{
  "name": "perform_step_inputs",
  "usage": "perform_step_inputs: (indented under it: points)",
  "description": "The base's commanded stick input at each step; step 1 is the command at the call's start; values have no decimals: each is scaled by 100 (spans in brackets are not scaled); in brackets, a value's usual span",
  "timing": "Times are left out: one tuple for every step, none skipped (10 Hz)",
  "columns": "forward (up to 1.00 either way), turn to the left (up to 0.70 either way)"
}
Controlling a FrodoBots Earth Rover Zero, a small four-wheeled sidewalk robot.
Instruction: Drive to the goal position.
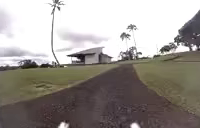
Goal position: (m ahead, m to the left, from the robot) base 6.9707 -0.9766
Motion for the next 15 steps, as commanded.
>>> perform_step_inputs:
  points:
    - [70, -14]
    - [70, -27]
    - [70, -27]
    - [70, -27]
    - [70, -27]
    - [70, -27]
    - [70, -27]
    - [70, 0]
    - [70, 0]
    - [70, 0]
    - [70, 0]
    - [70, 0]
    - [70, 0]
    - [70, 0]
    - [70, 0]
